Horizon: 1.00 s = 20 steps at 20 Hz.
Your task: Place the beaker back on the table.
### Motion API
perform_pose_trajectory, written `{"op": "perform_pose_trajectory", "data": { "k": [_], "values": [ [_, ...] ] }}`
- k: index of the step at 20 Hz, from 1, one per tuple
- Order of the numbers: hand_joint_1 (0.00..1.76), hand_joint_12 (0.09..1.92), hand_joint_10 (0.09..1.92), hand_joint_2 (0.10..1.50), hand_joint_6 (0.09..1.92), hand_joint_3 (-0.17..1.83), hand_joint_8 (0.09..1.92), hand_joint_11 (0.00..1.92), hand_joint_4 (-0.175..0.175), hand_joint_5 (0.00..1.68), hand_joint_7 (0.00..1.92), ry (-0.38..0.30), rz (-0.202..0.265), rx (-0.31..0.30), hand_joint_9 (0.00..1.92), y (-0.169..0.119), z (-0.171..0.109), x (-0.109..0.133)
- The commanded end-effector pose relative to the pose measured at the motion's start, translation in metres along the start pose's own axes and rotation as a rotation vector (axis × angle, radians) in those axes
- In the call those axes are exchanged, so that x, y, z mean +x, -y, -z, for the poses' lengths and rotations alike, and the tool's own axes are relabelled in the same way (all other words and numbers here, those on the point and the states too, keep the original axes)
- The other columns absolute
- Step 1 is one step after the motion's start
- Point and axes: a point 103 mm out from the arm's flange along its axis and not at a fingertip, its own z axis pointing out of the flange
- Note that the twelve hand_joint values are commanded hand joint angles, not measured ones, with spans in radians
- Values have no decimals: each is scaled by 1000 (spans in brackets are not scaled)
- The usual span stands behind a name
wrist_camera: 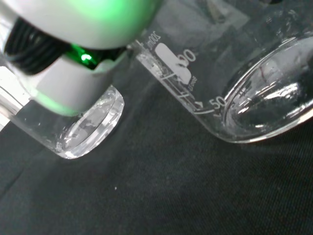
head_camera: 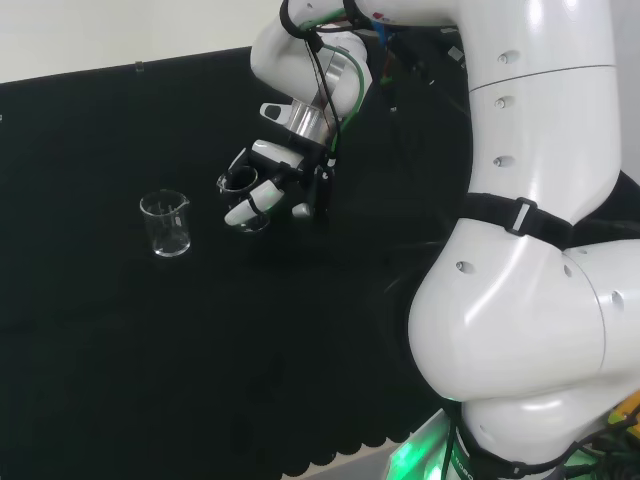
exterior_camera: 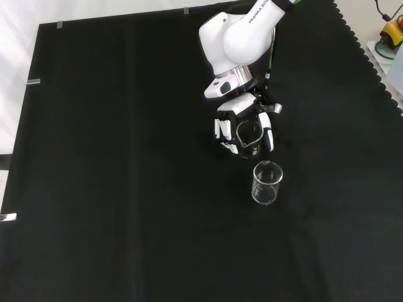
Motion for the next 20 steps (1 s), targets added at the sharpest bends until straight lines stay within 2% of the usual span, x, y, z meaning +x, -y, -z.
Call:
{"op": "perform_pose_trajectory", "data": {
  "k": [1, 3, 5, 8, 13, 20],
  "values": [
    [1188, 909, 87, 683, 606, 495, 417, 954, -38, 1120, 1354, 11, 11, 19, 1495, 5, 2, 1],
    [1142, 1010, 87, 461, 726, 848, 423, 819, -18, 966, 1302, 23, 13, 24, 1423, 7, 4, 0],
    [1098, 1113, 87, 366, 816, 967, 494, 667, -13, 821, 1197, 32, 13, 26, 1328, 9, 5, 1],
    [1050, 1221, 87, 322, 857, 978, 573, 495, -15, 657, 1054, 45, 13, 34, 1215, 12, 4, 1],
    [995, 1277, 87, 309, 814, 953, 609, 359, -30, 477, 937, 68, 7, 34, 1110, 16, 5, 2],
    [970, 1307, 87, 311, 739, 938, 636, 259, -38, 418, 844, 103, 6, 34, 1028, 20, 7, 8]
  ]
}}
